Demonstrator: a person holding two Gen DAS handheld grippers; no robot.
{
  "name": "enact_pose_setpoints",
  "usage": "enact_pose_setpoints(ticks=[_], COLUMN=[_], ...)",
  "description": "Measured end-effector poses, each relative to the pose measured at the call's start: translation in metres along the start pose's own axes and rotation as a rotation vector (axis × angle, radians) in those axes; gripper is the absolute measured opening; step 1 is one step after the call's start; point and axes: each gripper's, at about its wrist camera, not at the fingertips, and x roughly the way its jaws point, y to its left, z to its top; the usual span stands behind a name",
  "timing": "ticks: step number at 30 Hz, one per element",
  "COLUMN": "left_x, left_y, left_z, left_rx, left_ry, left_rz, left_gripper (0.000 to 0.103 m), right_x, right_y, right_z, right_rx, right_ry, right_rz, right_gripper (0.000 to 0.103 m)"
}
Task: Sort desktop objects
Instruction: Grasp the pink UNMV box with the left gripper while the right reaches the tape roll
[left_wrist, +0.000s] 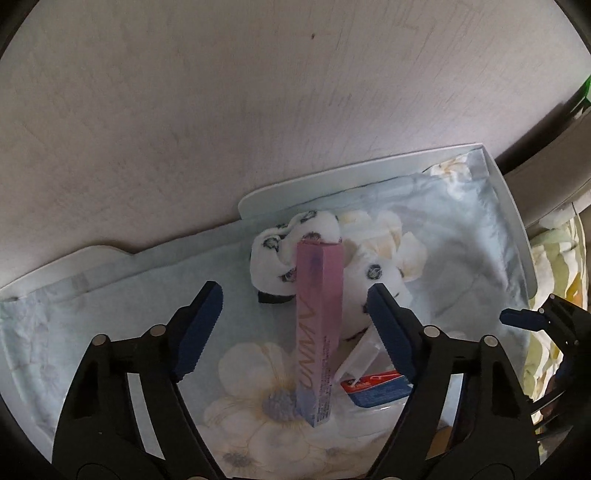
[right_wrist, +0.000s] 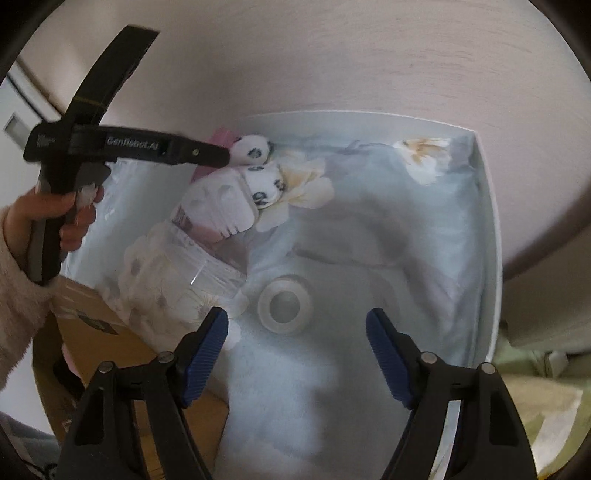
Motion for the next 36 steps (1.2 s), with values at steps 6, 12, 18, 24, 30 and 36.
enact_pose_setpoints(ticks=[6, 12, 18, 24, 30, 36], left_x=[0.004, -0.001, -0.011, 0.001, -0.005, -0.021], left_y=[0.012, 0.021, 0.025, 0.029, 0.02, 0.026], left_z=[-0.005, -0.01, -0.016, -0.017, -0.022, -0.022], left_rx=[-0.037, -0.062, -0.039, -0.037, 0.007, 0.004], left_ry=[0.019, 0.022, 0.025, 0.044, 0.031, 0.007], left_rz=[-0.025, -0.088, -0.119, -0.135, -0.127, -0.124], left_gripper=[0.061, 0.047, 0.026, 0.012, 0.012, 0.012], right_x=[0.018, 0.027, 0.028, 0.031, 0.027, 0.022], right_y=[0.011, 0.024, 0.029, 0.025, 0.022, 0.022], right_z=[-0.001, -0.003, -0.002, -0.003, -0.003, 0.001], right_rx=[-0.089, -0.178, -0.204, -0.204, -0.179, -0.146], right_ry=[0.004, -0.002, -0.012, -0.015, -0.046, -0.071], right_rz=[-0.031, -0.088, -0.1, -0.117, -0.092, -0.058], right_gripper=[0.063, 0.044, 0.037, 0.017, 0.012, 0.011])
